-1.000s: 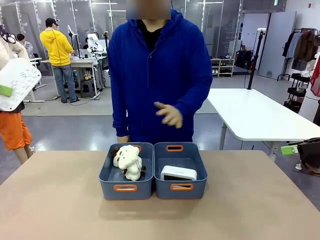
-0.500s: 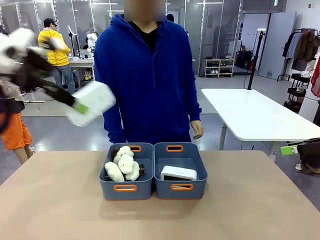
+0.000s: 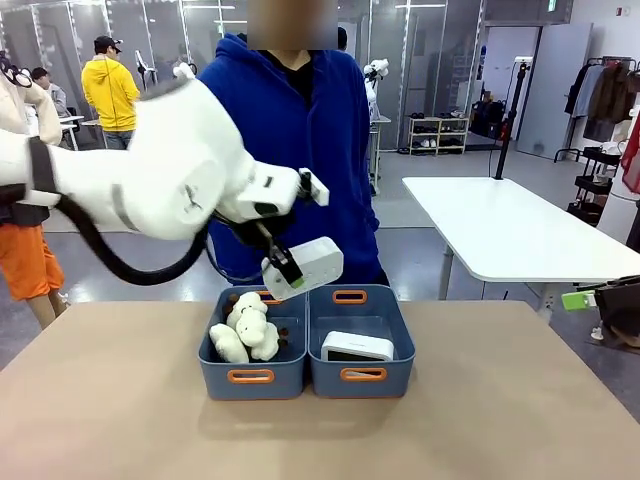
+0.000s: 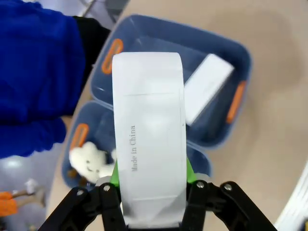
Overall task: Sort the digital clocks into the basket.
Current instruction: Pick up the Digital clock from the table and place it into the empty Plastic storage basket.
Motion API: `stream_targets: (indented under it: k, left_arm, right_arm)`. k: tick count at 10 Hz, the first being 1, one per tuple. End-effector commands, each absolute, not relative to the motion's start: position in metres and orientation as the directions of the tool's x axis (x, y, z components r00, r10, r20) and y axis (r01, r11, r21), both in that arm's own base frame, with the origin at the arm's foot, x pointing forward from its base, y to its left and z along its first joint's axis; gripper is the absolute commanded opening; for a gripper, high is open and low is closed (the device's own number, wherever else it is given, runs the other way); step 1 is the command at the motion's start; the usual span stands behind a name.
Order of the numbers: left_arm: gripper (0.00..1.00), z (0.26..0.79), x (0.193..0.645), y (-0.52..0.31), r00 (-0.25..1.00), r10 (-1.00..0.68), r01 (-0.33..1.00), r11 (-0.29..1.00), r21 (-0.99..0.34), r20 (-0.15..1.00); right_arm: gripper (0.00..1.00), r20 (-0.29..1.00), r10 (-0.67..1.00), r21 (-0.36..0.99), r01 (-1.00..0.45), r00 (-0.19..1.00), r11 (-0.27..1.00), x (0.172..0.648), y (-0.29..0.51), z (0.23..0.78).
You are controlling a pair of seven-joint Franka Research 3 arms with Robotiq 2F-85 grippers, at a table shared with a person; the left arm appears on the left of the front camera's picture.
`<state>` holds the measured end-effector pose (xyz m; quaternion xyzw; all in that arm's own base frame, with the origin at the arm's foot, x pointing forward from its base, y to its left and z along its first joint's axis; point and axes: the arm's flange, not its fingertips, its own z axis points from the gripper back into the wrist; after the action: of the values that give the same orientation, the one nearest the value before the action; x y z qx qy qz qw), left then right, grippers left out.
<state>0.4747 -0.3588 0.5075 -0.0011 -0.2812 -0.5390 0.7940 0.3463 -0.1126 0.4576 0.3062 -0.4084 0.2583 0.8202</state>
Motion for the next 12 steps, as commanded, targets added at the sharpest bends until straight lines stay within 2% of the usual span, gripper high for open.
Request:
stream_targets:
  k: [1,3,6,7,8,9,12]
  left_arm:
    - [0.14,0.504,0.508,-0.415,0.261,-0.877,0.825,0.42,0.378,0.404]
    - [0.14,0.487,0.519,-0.452,0.327,-0.878,0.862,0.429,0.27,0.349]
    - [0.14,0.464,0.537,-0.481,0.39,-0.85,0.848,0.482,0.222,0.355]
    - [0.62,0.462,0.538,-0.482,0.392,-0.85,0.849,0.482,0.218,0.352]
    - [0.85,0.46,0.539,-0.481,0.403,-0.847,0.851,0.486,0.198,0.346]
    - [0.99,0.457,0.538,-0.48,0.41,-0.844,0.852,0.49,0.187,0.346]
    - [1.0,0.468,0.537,-0.466,0.425,-0.821,0.837,0.517,0.179,0.38]
  right_arm:
    - [1.0,0.831,0.172,0.289,-0.674,0.53,0.679,0.347,-0.113,0.458]
    - [1.0,0.831,0.172,0.289,-0.674,0.53,0.679,0.347,-0.113,0.458]
    - [1.0,0.831,0.172,0.289,-0.674,0.53,0.679,0.347,-0.113,0.458]
    - [1.0,0.831,0.172,0.289,-0.674,0.53,0.679,0.347,-0.113,0.458]
    - [1.0,0.831,0.172,0.289,-0.674,0.53,0.679,0.347,-0.113,0.458]
    - [1.0,0.831,0.172,0.289,-0.674,0.53,0.679,0.347,-0.113,0.458]
    - [1.0,0.831,0.172,0.289,-0.674,0.53,0.679,0.347,-0.113,0.458]
